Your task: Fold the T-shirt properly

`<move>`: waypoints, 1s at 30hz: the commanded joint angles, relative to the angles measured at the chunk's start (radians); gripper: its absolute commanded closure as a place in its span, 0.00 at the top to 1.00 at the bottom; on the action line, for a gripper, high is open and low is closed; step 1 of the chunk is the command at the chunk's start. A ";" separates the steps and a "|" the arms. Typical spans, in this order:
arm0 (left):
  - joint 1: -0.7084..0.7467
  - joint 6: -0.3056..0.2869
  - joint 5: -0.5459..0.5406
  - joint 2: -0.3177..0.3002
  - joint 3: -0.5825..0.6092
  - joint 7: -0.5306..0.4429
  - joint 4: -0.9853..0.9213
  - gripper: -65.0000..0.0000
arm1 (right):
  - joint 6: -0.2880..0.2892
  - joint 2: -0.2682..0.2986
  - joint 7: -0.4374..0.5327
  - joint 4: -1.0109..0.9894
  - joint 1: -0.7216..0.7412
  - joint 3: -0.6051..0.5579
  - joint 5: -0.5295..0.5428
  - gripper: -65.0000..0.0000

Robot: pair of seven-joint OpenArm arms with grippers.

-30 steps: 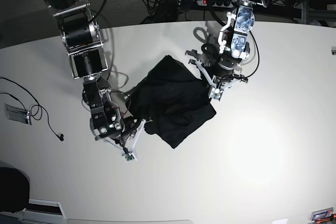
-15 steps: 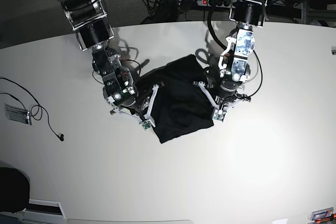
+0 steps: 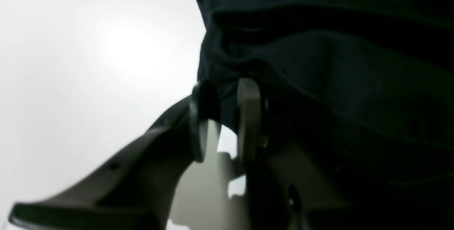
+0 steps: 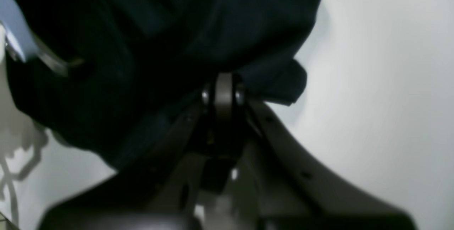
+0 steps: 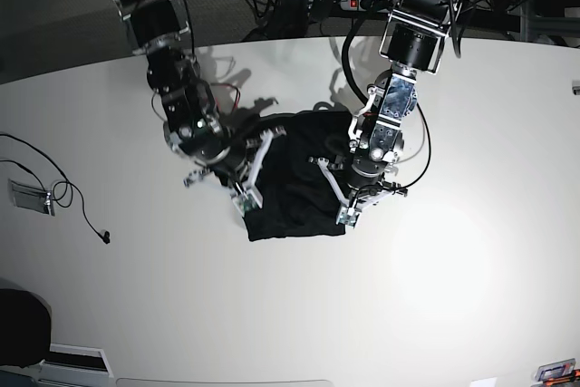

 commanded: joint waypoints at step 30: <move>0.328 -0.013 -0.031 -0.112 -0.149 0.011 0.787 0.23 | 0.174 0.045 0.479 0.193 -0.052 0.354 0.005 0.00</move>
